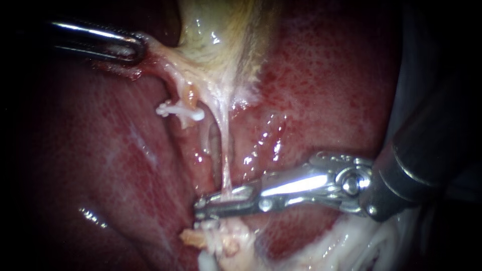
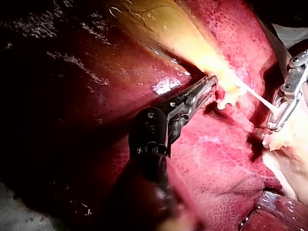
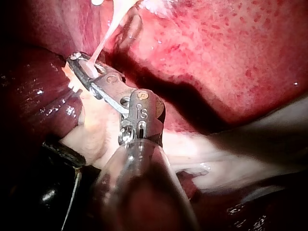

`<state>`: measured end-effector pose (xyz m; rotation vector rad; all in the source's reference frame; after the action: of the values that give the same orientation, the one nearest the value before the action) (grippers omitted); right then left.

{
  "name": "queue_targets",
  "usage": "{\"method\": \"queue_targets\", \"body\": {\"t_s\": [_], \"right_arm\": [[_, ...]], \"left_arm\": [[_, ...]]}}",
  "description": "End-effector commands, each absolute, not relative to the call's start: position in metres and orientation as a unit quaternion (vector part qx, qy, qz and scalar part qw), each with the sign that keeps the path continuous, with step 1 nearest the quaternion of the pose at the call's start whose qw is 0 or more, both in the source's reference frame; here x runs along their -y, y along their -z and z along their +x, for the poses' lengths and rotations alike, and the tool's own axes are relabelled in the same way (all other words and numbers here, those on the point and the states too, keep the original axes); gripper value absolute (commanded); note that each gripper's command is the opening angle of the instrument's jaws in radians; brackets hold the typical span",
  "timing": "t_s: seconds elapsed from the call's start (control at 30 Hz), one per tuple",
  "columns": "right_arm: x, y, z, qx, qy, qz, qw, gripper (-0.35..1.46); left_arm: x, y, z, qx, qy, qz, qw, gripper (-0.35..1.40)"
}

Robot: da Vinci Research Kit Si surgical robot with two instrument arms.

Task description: Going back second clip right tube

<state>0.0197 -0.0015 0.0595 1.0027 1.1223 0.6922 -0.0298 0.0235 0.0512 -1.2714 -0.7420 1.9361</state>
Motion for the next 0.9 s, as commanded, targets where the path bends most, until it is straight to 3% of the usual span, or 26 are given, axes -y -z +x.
{"method": "queue_targets", "body": {"t_s": [0.03,0.13,0.23,0.33,0.67,0.9], "right_arm": [[0.0015,-0.0596,0.0197,-0.503,-0.302,0.442,0.679,-0.35],[0.0014,-0.0596,0.0198,-0.515,-0.277,0.428,0.689,-0.35],[0.0013,-0.0598,0.0202,-0.530,-0.252,0.411,0.698,0.17],[0.0013,-0.0605,0.0208,-0.533,-0.249,0.401,0.702,0.41],[0.0004,-0.0635,0.0200,-0.536,-0.217,0.309,0.755,0.50],[0.0000,-0.0629,0.0175,-0.537,-0.176,0.261,0.783,0.50]], "left_arm": [[-0.0235,-0.0512,-0.0298,0.286,-0.746,-0.490,0.347,-0.35],[-0.0235,-0.0512,-0.0298,0.286,-0.746,-0.490,0.347,-0.35],[-0.0235,-0.0512,-0.0298,0.286,-0.746,-0.490,0.347,-0.35],[-0.0236,-0.0513,-0.0298,0.286,-0.746,-0.490,0.347,-0.35],[-0.0235,-0.0514,-0.0297,0.286,-0.747,-0.490,0.347,-0.35],[-0.0234,-0.0514,-0.0296,0.287,-0.747,-0.491,0.345,-0.35]]}}
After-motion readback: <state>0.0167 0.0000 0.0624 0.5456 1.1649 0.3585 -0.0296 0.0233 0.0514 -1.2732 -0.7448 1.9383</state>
